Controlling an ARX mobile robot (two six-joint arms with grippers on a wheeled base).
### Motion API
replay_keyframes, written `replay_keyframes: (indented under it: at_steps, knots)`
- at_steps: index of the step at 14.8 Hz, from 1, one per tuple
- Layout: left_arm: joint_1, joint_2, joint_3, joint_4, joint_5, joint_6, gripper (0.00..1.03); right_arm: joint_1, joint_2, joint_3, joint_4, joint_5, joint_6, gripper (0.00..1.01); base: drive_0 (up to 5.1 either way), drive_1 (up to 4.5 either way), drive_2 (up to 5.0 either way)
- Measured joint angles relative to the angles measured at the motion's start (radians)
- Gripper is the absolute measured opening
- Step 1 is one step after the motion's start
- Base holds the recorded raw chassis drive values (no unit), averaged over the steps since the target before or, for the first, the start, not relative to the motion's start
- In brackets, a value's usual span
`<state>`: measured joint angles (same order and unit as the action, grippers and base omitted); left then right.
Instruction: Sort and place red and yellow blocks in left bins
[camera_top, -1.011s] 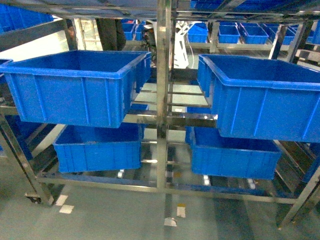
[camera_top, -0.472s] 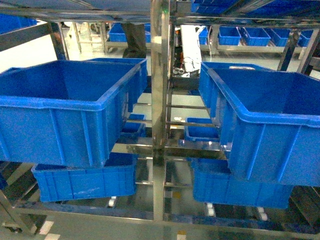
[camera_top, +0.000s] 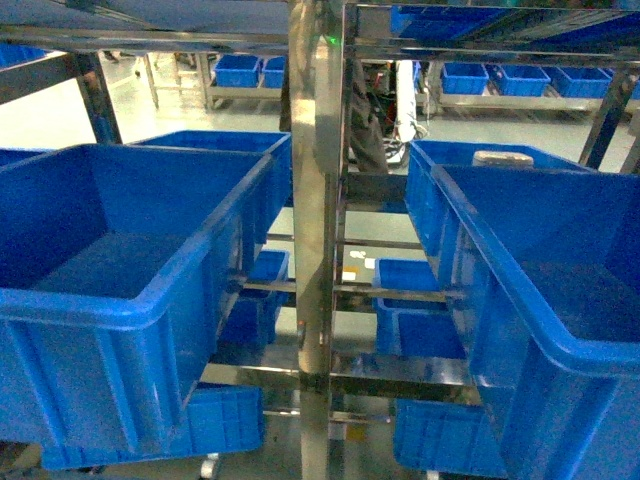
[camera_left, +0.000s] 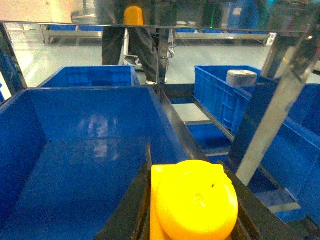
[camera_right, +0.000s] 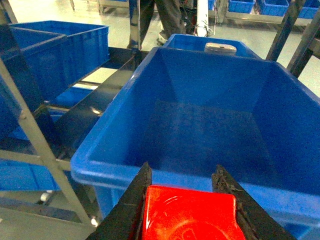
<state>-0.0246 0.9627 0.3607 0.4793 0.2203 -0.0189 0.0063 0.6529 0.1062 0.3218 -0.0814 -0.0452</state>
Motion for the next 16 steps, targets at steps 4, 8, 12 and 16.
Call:
replay_keyframes:
  at_steps: [4,8,12,16]
  knots:
    - [0.0,0.008,0.0,-0.002,0.0,0.0,0.26,0.0,0.006,0.0,-0.005,0.0,0.0,0.29,-0.3,4.03,-4.5]
    - [0.0,0.005,0.0,0.0,0.001,0.0,0.26,-0.008,0.047,0.0,0.037,-0.01,0.0,0.29,0.0,0.0,0.0]
    - [0.0,0.005,0.0,0.0,0.001,0.0,0.26,-0.055,0.41,0.067,0.322,-0.036,-0.005,0.29,0.0,0.0,0.0]
    - [0.0,0.005,0.0,0.0,0.001,0.0,0.26,-0.114,0.972,0.26,0.571,-0.046,-0.05,0.29,0.0,0.0,0.0]
